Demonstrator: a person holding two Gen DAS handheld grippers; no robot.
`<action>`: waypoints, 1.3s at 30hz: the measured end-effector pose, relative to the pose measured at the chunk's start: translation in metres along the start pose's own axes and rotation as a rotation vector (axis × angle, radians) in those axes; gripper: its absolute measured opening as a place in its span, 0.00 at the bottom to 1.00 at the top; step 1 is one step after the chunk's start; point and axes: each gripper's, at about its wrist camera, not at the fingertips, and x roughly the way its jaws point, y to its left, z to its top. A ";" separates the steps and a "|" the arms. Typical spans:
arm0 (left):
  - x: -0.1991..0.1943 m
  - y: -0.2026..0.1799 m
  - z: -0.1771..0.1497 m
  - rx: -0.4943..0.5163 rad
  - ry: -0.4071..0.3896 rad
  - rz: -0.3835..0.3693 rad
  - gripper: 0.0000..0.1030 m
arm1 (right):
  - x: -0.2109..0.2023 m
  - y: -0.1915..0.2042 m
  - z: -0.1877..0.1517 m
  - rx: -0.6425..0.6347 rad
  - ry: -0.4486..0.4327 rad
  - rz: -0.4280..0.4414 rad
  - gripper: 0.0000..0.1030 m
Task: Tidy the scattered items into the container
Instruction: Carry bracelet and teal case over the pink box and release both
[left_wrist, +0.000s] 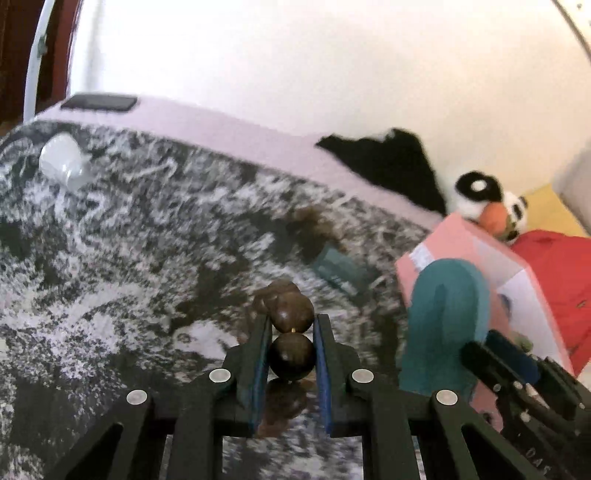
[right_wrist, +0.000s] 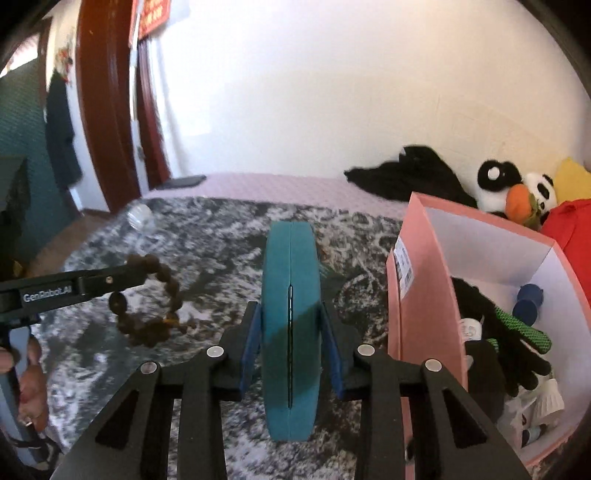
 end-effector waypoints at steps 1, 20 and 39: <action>-0.007 -0.007 0.000 0.006 -0.015 -0.007 0.17 | -0.009 0.000 0.001 -0.006 -0.016 0.006 0.33; -0.107 -0.177 -0.010 0.206 -0.254 -0.222 0.17 | -0.190 -0.062 0.006 0.024 -0.318 0.026 0.33; 0.026 -0.331 -0.002 0.370 -0.078 -0.248 0.23 | -0.202 -0.254 0.006 0.235 -0.344 -0.215 0.00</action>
